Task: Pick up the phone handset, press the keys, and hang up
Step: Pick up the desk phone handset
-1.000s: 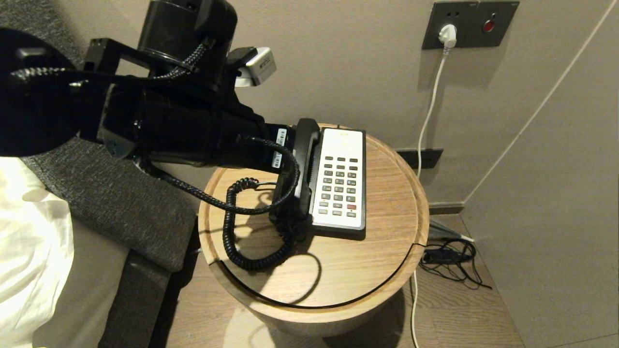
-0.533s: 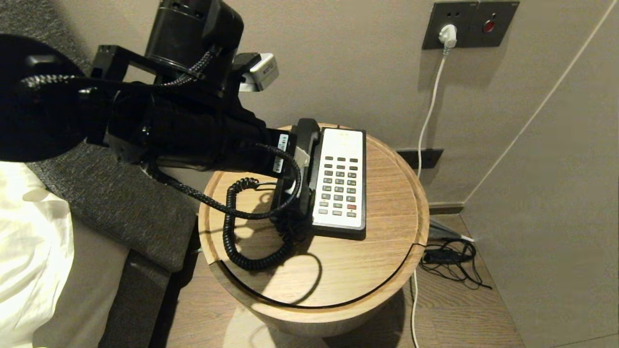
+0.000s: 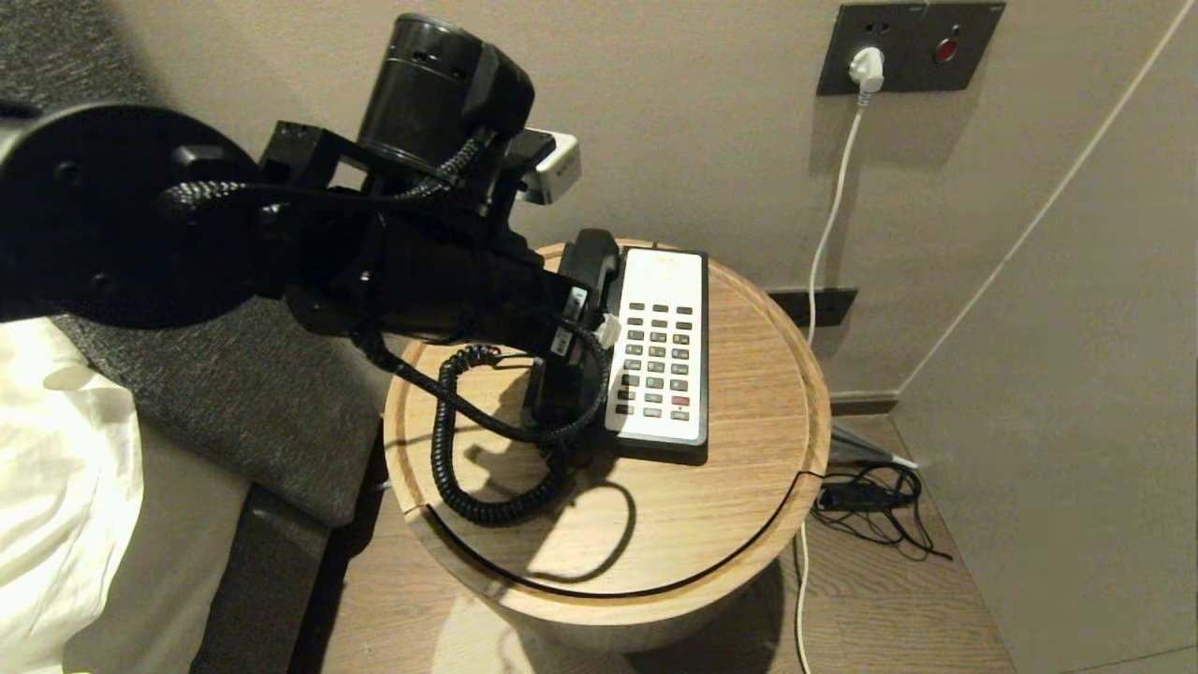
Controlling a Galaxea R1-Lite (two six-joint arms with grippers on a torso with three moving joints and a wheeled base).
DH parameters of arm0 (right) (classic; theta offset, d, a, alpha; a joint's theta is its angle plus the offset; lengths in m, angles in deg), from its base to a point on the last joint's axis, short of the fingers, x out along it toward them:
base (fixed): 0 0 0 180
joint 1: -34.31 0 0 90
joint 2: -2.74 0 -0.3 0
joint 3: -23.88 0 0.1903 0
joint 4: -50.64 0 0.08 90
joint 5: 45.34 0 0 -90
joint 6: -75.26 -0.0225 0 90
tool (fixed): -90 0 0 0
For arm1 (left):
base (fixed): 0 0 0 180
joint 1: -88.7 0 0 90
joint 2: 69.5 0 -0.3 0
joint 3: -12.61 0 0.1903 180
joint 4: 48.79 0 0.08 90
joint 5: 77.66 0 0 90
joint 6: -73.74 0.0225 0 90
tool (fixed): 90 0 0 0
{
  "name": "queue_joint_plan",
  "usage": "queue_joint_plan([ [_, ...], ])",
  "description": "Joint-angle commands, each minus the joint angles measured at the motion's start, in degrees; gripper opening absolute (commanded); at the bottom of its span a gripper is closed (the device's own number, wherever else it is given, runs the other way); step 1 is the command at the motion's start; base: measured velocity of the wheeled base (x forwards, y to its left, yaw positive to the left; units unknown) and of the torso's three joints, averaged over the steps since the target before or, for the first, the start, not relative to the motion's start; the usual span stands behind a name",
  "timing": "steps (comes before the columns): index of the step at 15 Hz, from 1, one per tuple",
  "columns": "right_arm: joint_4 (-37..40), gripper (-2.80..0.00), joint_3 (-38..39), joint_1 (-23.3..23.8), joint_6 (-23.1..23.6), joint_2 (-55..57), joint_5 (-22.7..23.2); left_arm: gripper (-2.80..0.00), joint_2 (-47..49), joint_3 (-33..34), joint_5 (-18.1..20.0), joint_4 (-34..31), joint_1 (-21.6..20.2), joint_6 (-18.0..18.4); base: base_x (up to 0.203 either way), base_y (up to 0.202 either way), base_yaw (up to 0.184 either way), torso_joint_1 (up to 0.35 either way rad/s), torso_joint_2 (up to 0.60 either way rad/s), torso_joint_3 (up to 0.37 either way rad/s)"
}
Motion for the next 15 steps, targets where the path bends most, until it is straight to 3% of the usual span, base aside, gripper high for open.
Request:
queue_joint_plan([
  [1,0.0,-2.80,0.0,0.0,0.0,0.0,0.0,0.00,2.1,-1.3,-0.3,0.0,0.1,-0.3,0.000,0.000,0.000,0.000,0.00,0.000],
  [9,0.0,-2.80,0.0,0.0,0.0,0.0,0.0,0.00,4.2,-4.3,-3.9,-3.5,0.0,-2.8,0.000,0.000,0.000,0.000,0.00,0.000],
  [12,0.0,-2.80,0.0,0.0,0.0,0.0,0.0,0.00,3.7,-5.6,-4.0,-7.8,0.0,-4.4,0.000,0.000,0.000,0.000,0.00,0.000],
  [15,0.0,-2.80,0.0,0.0,0.0,0.0,0.0,0.00,4.7,-7.1,-3.5,-7.1,0.0,-5.2,0.000,0.000,0.000,0.000,0.00,0.000],
])
